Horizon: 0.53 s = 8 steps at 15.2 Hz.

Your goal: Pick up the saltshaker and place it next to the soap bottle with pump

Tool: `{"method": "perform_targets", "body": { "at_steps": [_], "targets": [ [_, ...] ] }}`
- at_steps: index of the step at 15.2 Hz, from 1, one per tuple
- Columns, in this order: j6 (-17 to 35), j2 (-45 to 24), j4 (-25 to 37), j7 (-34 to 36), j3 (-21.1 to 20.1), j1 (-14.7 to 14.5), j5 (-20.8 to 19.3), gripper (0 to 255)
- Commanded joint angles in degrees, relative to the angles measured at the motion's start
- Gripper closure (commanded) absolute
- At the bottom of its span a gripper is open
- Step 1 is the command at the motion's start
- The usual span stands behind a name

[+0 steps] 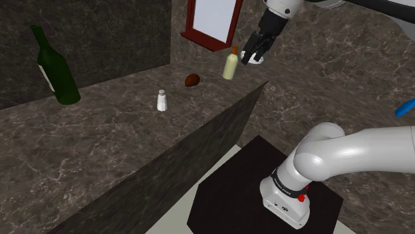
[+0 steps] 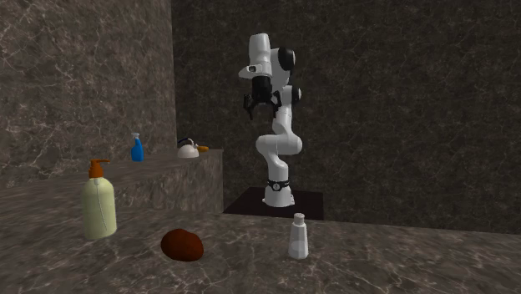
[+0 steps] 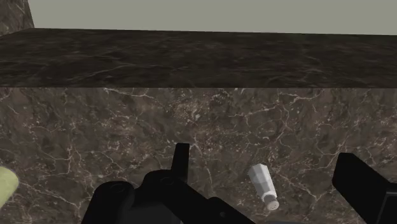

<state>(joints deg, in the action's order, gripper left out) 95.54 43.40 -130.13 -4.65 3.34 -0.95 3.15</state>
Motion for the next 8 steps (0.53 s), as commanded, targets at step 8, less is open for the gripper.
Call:
{"method": "perform_targets", "body": {
  "at_steps": [8],
  "targets": [
    [12.16,-7.62,-3.39,9.37,-6.99,-0.11,1.51,0]
  ]
}}
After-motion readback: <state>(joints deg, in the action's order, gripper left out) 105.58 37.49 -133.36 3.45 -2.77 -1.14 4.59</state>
